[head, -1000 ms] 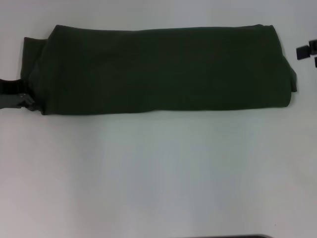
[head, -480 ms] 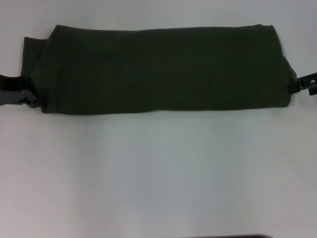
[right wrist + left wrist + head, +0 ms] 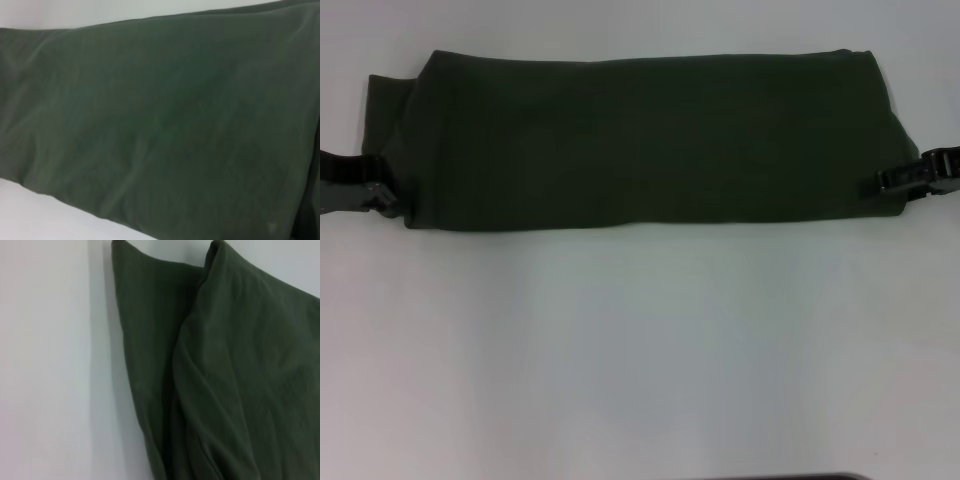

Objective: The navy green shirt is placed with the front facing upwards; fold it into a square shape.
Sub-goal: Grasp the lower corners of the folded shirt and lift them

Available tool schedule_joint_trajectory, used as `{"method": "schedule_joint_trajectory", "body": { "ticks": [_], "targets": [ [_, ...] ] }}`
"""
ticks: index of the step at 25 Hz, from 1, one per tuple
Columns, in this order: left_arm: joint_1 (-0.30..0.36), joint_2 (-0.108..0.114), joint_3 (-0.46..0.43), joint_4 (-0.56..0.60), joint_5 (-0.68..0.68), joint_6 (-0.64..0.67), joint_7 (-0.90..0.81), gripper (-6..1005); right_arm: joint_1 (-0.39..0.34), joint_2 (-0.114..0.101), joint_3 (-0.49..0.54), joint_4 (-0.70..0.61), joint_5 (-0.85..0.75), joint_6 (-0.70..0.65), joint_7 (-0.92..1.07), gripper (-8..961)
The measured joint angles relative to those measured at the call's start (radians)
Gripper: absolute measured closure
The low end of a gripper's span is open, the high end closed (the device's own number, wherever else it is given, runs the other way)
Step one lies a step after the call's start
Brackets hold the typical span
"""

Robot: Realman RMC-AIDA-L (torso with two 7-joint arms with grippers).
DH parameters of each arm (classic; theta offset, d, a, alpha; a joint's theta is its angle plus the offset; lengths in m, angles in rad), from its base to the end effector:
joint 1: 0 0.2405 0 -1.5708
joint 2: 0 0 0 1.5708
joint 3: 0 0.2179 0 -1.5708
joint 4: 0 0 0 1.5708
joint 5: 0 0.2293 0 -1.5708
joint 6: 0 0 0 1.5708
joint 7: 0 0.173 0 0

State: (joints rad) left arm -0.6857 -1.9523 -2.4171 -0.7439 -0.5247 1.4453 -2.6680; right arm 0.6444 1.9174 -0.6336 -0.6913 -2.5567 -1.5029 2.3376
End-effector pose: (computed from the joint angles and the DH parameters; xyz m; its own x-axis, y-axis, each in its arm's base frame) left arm -0.2919 0.3739 0.0424 0.0874 0.9731 0.2132 0.9603 -0.0254 -0.2777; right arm 0.3052 0.3570 0.0516 0.2853 -0.9408 -0.1832 -0.9442 -0.2430 -0.2223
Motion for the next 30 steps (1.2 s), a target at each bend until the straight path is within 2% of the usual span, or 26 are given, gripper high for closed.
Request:
{"method": "schedule_joint_trajectory", "body": {
  "ticks": [14, 17, 22, 28, 30],
  "targets": [
    [0.001, -0.002, 0.001, 0.002, -0.001, -0.002, 0.007, 941, 0.012, 0.034, -0.01, 0.018, 0.0, 0.031, -0.013, 70],
    [0.002, -0.003, 0.001, 0.002, -0.002, 0.0, 0.008, 937, 0.013, 0.034, -0.033, 0.019, -0.003, 0.032, 0.002, 73],
    [0.002, -0.005, 0.001, 0.002, -0.005, 0.005, 0.01, 932, 0.011, 0.021, -0.033, 0.015, -0.003, 0.036, 0.047, 78],
    [0.002, -0.009, 0.002, 0.002, -0.002, 0.006, 0.011, 925, 0.009, 0.016, -0.04, 0.008, -0.004, 0.033, 0.06, 293],
    [0.002, -0.01, 0.002, 0.002, -0.001, 0.007, 0.011, 922, 0.009, 0.015, -0.043, 0.008, -0.004, 0.033, 0.061, 391]
  ]
}}
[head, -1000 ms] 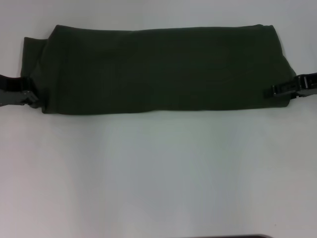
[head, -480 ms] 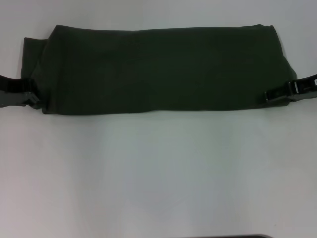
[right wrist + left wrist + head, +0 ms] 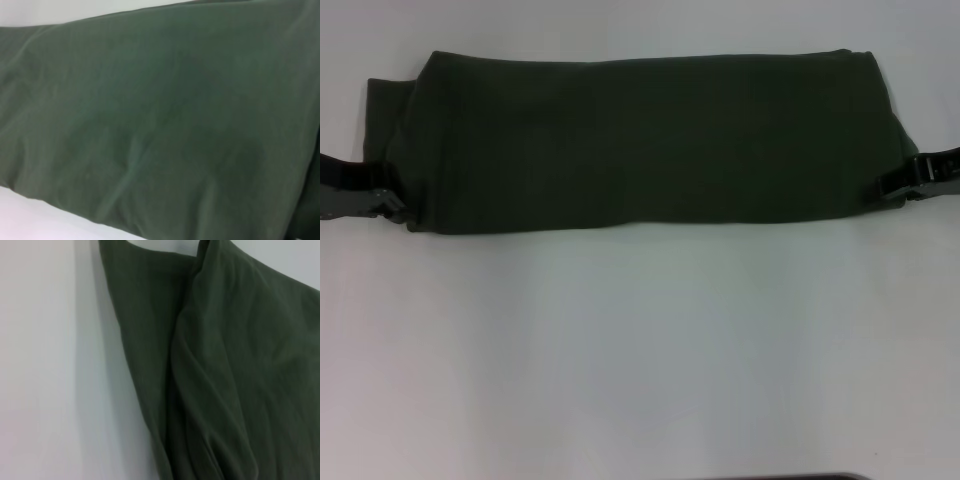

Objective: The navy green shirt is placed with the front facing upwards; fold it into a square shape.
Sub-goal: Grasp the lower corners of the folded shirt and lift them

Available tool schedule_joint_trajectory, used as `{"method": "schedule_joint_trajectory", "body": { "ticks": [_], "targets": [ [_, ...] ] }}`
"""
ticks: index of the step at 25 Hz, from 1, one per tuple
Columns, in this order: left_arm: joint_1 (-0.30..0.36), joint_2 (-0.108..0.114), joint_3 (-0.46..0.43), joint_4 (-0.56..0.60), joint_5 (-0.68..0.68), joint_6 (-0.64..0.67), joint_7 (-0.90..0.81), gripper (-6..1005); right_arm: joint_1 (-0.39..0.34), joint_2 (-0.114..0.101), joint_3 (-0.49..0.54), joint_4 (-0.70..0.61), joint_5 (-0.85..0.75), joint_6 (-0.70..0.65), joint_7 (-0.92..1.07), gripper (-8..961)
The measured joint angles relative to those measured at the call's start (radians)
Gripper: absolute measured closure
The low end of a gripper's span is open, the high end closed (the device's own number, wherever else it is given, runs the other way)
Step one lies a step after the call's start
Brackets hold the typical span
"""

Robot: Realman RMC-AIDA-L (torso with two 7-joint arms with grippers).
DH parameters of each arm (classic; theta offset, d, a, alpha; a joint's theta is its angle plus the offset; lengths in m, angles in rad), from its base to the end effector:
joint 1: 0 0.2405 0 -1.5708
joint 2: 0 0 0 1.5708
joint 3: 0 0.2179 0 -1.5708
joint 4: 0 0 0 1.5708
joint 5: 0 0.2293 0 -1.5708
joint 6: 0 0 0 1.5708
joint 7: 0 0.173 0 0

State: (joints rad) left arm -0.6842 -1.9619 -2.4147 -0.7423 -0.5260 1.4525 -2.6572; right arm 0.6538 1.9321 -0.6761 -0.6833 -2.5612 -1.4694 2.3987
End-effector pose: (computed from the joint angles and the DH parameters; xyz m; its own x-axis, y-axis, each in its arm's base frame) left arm -0.2904 0.3709 0.0370 0.0932 0.9760 0.1968 0.9624 -0.0377 -0.2689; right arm 0.3029 0.3597 0.0407 0.2514 -0.9526 -0.1714 -0.9495 -0.2084 -0.2345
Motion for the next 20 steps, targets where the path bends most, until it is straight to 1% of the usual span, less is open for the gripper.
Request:
{"method": "schedule_joint_trajectory", "body": {
  "ticks": [3, 9, 11, 16, 20],
  "targets": [
    [0.0, 0.0, 0.0, 0.0, 0.0, 0.001, 0.0, 919, 0.0, -0.002, -0.001, 0.0, -0.001, 0.002, 0.002, 538],
    [-0.001, 0.001, 0.01, 0.0, 0.001, 0.002, 0.0, 912, 0.003, -0.005, 0.0, -0.001, -0.015, 0.004, 0.015, 776],
    [-0.002, 0.002, 0.018, 0.0, 0.001, 0.002, 0.0, 909, 0.003, -0.006, 0.002, -0.001, -0.015, 0.004, 0.017, 938],
    [-0.009, 0.007, 0.044, 0.004, 0.002, 0.023, 0.01, 904, 0.003, -0.007, -0.005, -0.002, -0.019, -0.001, 0.027, 933],
    [-0.015, 0.016, 0.044, 0.001, 0.002, 0.097, 0.03, 899, 0.008, -0.012, -0.008, -0.003, -0.06, -0.064, 0.041, 928]
  ]
}}
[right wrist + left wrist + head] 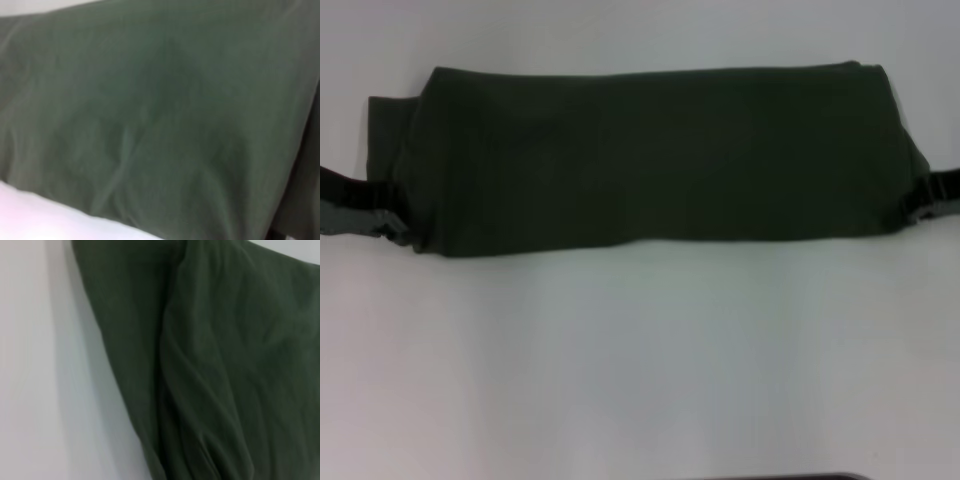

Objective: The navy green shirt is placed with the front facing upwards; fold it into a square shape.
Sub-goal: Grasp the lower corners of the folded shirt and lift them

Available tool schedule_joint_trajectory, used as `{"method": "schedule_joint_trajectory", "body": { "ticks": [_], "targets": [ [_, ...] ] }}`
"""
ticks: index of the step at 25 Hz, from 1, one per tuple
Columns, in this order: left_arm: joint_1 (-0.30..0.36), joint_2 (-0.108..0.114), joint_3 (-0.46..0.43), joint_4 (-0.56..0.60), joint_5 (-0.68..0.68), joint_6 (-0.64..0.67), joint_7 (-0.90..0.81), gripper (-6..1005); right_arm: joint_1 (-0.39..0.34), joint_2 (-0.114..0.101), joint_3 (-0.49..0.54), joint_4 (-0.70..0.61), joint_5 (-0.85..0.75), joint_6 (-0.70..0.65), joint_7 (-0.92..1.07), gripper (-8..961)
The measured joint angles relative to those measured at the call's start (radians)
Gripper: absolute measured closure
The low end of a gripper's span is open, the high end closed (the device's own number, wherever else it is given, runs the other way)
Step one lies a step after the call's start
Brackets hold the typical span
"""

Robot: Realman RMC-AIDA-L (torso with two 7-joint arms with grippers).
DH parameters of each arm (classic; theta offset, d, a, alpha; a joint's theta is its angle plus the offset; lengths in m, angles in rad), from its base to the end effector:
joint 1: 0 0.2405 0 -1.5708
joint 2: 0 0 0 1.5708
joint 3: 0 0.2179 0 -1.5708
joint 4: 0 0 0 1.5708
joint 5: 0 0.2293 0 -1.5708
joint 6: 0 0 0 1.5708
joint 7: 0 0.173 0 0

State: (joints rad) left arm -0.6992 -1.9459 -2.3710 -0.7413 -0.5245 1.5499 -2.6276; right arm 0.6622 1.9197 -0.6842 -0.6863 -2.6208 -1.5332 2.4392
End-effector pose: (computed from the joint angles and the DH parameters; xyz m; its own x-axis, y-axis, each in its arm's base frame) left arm -0.2810 0.3601 0.0358 0.1353 0.9875 0.0811 0.9581 -0.1096 -0.2646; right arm 0.3055 0.3495 0.0444 0.2136 -0.9722 -0.0960 -0.9511 -0.1845 -0.2478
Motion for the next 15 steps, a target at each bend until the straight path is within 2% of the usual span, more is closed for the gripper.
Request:
{"method": "schedule_joint_trajectory", "body": {
  "ticks": [3, 7, 10, 15],
  "targets": [
    [0.001, 0.005, 0.003, -0.011, 0.002, 0.071, 0.011, 895, 0.004, -0.003, -0.001, -0.007, -0.057, -0.064, 0.01, 925],
    [0.024, 0.003, 0.009, -0.05, 0.009, 0.168, 0.016, 891, 0.002, 0.006, -0.002, -0.026, -0.145, -0.139, 0.011, 920],
    [0.049, -0.004, 0.017, -0.08, 0.019, 0.265, 0.027, 887, -0.001, 0.008, -0.009, -0.04, -0.175, -0.193, 0.005, 917],
    [0.082, -0.025, 0.023, -0.128, 0.069, 0.329, 0.025, 881, -0.006, 0.009, -0.025, -0.062, -0.215, -0.241, 0.008, 912]
  ]
}}
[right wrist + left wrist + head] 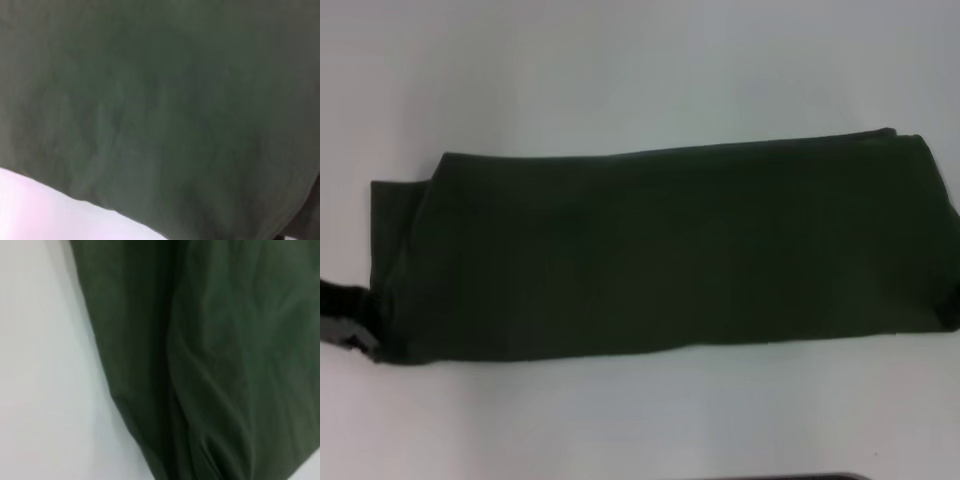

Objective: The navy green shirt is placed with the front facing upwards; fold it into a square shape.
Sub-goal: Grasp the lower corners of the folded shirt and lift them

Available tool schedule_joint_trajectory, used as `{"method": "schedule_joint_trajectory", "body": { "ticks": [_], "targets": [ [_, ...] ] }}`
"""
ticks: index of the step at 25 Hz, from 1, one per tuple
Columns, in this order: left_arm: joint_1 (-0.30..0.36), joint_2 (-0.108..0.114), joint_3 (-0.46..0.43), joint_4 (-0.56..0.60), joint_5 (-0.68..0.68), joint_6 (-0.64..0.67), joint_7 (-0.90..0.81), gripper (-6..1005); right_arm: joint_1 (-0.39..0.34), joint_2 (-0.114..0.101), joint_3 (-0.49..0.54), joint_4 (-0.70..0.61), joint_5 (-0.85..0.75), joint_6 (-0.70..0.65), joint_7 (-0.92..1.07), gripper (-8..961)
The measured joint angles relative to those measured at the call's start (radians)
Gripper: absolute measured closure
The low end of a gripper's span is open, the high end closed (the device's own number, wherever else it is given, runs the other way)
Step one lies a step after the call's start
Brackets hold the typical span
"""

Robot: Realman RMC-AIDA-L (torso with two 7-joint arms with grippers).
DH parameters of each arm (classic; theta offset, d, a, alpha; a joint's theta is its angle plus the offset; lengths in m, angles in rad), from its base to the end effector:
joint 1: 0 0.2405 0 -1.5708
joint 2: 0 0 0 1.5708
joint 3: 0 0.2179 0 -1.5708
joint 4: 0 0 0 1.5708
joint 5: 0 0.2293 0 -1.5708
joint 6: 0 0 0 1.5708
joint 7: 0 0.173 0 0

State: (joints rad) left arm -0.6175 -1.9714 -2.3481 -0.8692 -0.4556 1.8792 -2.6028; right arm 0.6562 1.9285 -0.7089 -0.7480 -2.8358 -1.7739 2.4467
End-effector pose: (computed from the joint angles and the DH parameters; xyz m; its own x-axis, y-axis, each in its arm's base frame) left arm -0.2808 0.2963 0.0448 0.0806 0.9792 -0.1860 0.9705 -0.1196 -0.2092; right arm 0.3136 0.3017 0.0545 0.1381 -0.9709 0.1958 -0.9355 -0.1928 -0.2962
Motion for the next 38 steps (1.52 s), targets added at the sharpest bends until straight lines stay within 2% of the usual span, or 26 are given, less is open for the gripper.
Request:
{"method": "schedule_joint_trajectory", "body": {
  "ticks": [4, 15, 21, 25, 28, 34, 38],
  "targets": [
    [0.017, -0.016, 0.0, -0.014, 0.054, 0.016, 0.0, 877, -0.002, 0.004, -0.006, 0.003, -0.022, -0.021, -0.007, 907],
    [0.019, -0.018, -0.008, -0.011, 0.068, 0.01, 0.002, 864, -0.003, 0.016, -0.007, 0.006, -0.038, -0.021, -0.017, 895],
    [0.018, -0.017, -0.05, -0.014, 0.04, 0.042, 0.008, 857, -0.002, 0.017, 0.013, -0.001, -0.034, -0.022, -0.01, 889],
    [0.022, -0.015, -0.068, -0.015, 0.043, 0.057, 0.012, 852, 0.005, 0.01, 0.038, -0.002, -0.033, -0.038, -0.014, 884],
    [0.03, 0.0, -0.092, -0.024, 0.046, 0.062, 0.01, 825, 0.008, 0.003, 0.055, -0.004, -0.033, -0.044, -0.016, 881],
    [0.041, 0.033, -0.103, -0.042, 0.049, 0.065, -0.004, 673, 0.009, -0.019, 0.082, -0.005, -0.032, -0.053, -0.018, 651],
    [0.042, 0.059, -0.105, -0.049, 0.06, 0.067, -0.012, 559, 0.007, -0.044, 0.112, -0.005, -0.033, -0.063, -0.018, 533]
  ]
}}
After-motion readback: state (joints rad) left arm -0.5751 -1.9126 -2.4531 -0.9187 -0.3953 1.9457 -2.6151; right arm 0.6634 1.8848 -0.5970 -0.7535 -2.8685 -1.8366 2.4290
